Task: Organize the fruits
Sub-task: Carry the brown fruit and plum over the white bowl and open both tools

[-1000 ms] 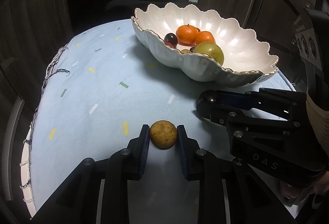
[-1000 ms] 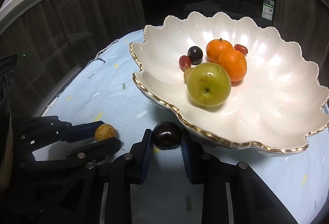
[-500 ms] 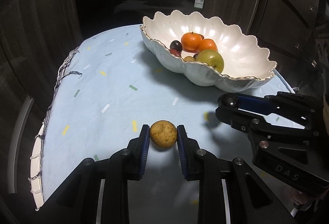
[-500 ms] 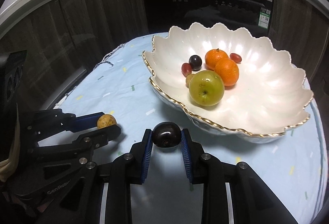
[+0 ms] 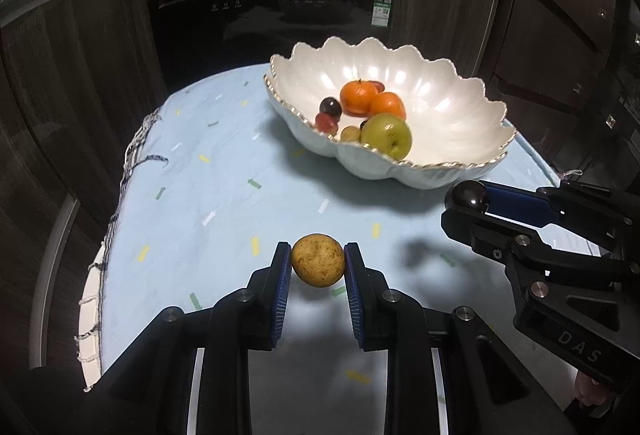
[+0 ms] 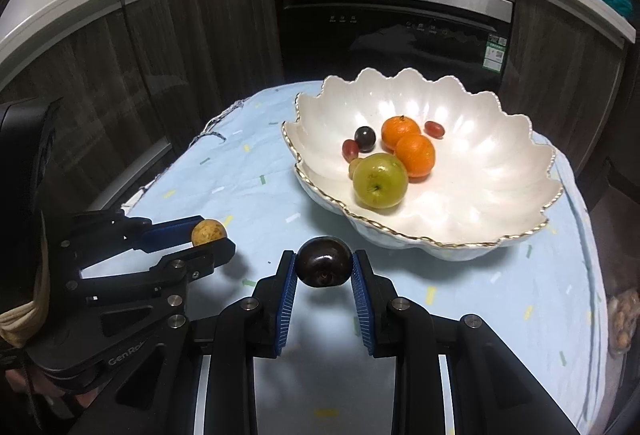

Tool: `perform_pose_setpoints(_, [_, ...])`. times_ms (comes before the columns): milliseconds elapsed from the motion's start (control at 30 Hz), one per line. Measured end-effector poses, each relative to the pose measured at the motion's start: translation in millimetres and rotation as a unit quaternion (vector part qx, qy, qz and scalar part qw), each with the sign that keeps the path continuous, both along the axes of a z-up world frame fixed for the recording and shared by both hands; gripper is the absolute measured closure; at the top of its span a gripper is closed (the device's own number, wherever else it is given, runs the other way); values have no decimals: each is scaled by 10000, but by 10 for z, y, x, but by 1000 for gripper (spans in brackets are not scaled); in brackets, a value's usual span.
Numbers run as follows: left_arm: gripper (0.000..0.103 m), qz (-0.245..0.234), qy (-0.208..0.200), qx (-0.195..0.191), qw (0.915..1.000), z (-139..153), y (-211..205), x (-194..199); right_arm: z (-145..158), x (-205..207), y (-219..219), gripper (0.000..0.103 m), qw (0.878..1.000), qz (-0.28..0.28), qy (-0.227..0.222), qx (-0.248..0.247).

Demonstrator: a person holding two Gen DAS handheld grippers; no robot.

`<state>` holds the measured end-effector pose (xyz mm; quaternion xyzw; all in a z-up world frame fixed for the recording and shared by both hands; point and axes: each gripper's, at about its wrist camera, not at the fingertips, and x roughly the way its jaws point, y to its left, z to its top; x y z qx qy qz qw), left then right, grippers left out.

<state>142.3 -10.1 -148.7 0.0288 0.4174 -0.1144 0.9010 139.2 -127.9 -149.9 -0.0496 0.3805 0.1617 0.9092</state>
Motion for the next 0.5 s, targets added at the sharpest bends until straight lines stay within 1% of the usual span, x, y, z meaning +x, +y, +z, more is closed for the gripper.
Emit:
perform_pose_setpoints(200, [76, -1, -151, -6, 9999, 169, -88, -10, 133, -56, -113, 74, 9997, -175, -126, 70])
perform_pose_setpoints(500, [76, 82, -184, -29, 9998, 319, -196, 109, 324, -44, -246, 74, 9987, -351, -326, 184])
